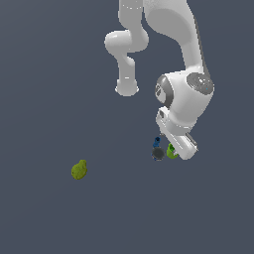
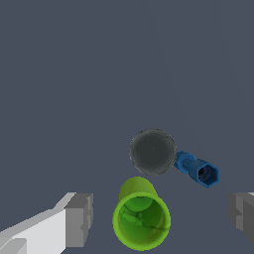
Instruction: Pick up a designated object from a clutter of objects.
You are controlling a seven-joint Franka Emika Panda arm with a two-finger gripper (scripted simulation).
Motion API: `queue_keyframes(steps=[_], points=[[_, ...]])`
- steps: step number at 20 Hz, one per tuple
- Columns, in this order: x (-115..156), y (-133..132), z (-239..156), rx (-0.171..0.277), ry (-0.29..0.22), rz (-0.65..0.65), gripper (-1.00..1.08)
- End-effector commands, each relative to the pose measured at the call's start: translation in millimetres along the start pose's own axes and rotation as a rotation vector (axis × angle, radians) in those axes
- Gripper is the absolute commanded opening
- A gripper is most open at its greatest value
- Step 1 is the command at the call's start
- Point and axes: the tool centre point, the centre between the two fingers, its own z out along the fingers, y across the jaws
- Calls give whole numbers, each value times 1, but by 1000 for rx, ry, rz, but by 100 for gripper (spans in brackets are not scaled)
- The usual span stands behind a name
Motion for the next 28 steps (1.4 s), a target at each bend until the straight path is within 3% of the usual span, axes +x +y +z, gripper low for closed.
queue_keyframes(steps=[1,15,28], points=[[-9,-1,8,1,-3,50,100],[-50,-4,41,3,-17,269,100],[-57,-3,50,2,-20,306,100]])
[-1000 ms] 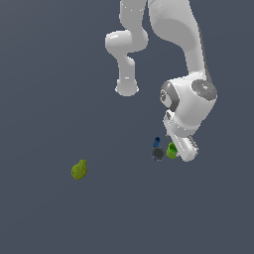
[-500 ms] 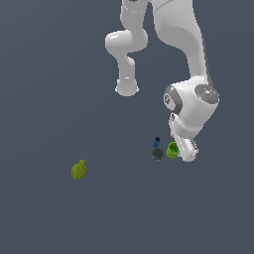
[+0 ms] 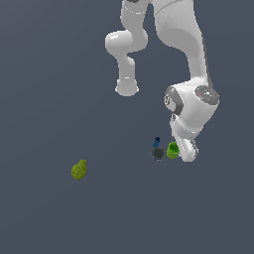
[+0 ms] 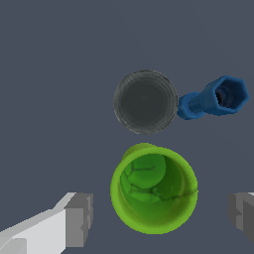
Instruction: Pick up a designated object from a clutter of objects.
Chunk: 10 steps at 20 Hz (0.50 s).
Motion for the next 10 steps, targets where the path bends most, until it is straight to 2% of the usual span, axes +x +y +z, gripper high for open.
queue_keyframes(steps=[1,10], points=[[0,0,4,0,0,1,100],[0,1,43,0,0,3,100]])
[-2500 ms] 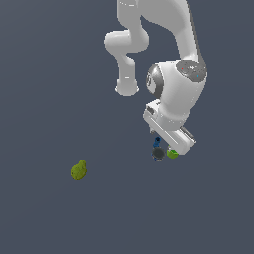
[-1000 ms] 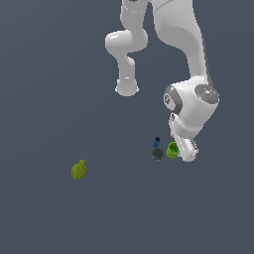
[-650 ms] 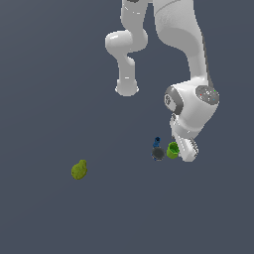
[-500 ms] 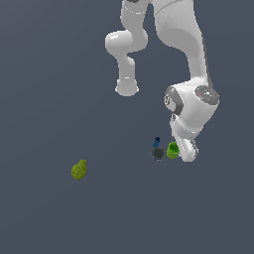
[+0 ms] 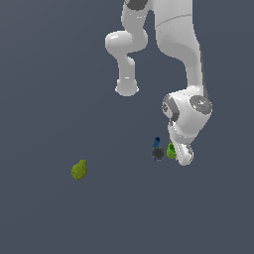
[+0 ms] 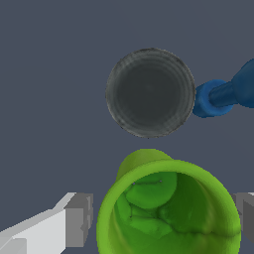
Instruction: Pick up a designated object from a clutter of objects.
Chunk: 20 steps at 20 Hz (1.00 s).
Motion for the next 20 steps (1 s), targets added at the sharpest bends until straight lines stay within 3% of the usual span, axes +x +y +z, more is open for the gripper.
queue_keyframes(steps=[1,5,6,20], points=[[0,0,8,1,0,1,100],[0,-1,12,1,0,1,100],[0,-1,12,1,0,1,-100],[0,-2,7,3,-1,2,-100]])
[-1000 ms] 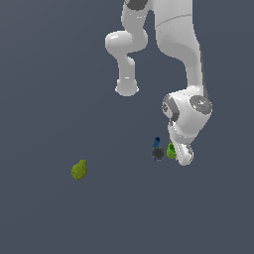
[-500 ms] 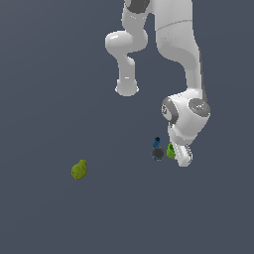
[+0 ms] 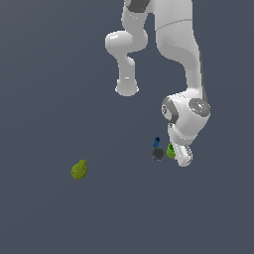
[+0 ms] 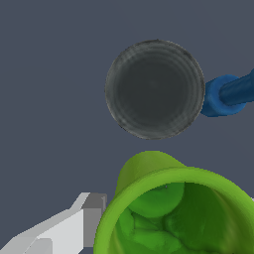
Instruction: Pick up a designated object from a clutter of objects.
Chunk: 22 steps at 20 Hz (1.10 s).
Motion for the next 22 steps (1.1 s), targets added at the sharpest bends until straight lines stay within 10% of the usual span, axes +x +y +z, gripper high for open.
queue_keyframes(steps=[1,22], points=[[0,-1,-6,2,-1,0,-100],[23,-9,-187,1,-2,-1,-100]])
